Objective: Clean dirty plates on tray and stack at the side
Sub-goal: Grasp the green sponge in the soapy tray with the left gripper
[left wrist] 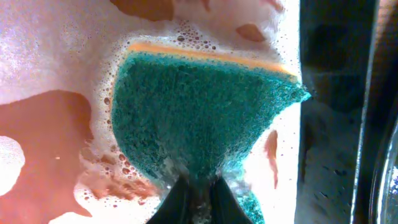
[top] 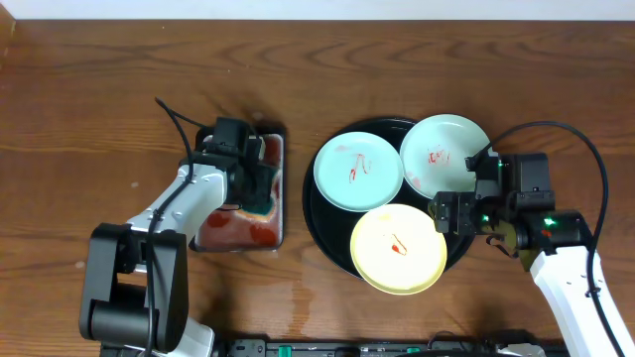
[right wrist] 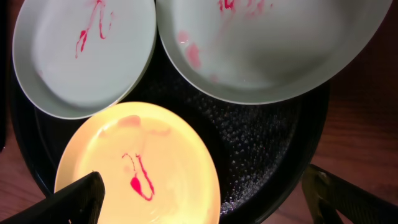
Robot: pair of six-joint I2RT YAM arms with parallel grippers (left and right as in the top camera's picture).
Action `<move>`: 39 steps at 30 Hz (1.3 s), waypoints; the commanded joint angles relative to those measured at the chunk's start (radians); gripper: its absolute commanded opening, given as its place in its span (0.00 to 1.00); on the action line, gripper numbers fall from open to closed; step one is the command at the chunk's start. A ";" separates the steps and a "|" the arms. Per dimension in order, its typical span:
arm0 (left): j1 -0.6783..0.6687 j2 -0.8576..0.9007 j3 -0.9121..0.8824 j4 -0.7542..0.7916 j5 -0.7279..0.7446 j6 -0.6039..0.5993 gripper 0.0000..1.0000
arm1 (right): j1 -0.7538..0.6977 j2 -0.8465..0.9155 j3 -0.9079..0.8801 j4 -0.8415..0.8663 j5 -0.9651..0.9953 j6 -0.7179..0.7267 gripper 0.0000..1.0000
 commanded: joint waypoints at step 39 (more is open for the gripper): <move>-0.004 0.011 -0.026 -0.013 0.006 -0.014 0.09 | -0.011 0.000 0.018 0.006 -0.008 0.001 0.99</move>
